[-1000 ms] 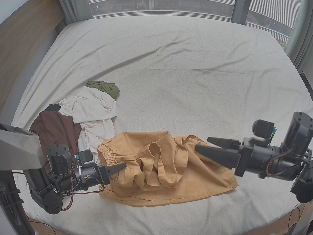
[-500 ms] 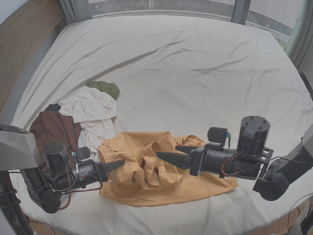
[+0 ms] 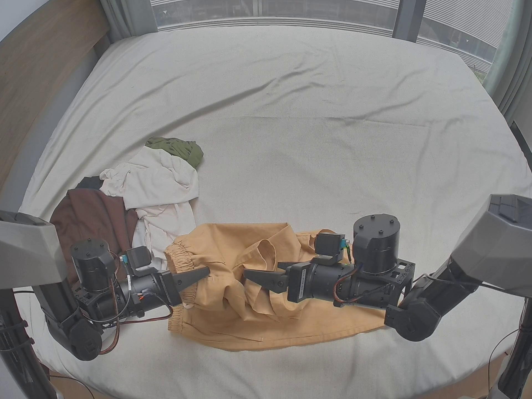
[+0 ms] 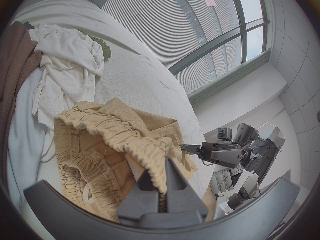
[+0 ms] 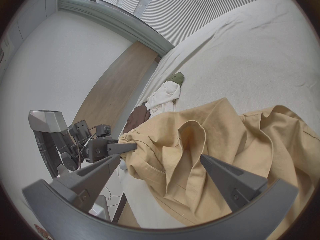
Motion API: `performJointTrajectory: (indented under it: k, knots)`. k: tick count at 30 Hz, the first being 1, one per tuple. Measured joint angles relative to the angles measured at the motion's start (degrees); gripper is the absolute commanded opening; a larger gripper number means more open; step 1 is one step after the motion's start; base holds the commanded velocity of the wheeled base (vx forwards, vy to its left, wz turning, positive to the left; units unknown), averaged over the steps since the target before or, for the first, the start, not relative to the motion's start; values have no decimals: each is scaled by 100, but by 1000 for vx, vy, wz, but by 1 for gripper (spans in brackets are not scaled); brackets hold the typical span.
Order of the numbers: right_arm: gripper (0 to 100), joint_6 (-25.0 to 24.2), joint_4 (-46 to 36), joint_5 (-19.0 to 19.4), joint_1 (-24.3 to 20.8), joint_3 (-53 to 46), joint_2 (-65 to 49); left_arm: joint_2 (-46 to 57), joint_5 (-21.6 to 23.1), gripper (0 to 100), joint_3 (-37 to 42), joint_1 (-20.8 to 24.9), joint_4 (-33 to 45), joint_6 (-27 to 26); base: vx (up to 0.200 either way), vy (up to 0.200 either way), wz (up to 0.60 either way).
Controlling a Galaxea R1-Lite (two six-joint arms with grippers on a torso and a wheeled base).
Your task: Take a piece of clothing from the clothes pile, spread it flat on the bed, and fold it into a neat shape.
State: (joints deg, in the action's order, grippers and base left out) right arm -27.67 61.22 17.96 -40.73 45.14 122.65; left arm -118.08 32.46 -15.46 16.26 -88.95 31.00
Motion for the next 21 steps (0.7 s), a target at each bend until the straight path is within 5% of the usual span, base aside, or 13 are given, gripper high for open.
performJointTrajectory:
  k: [9, 10, 21]
  knots:
    - [100, -5, -121, -162, 5, 433, 362, 94, 2, 0, -59, -108, -2, 6, 0, 0, 0]
    - [0, -2, -126, -189, 7, 478, 395, 110, 2, 0, -61, -117, 0, 6, 0, 0, 0]
    - [0, -145, -33, -234, 46, 605, 572, 187, 5, 0, -80, -172, 0, 9, 0, 0, 0]
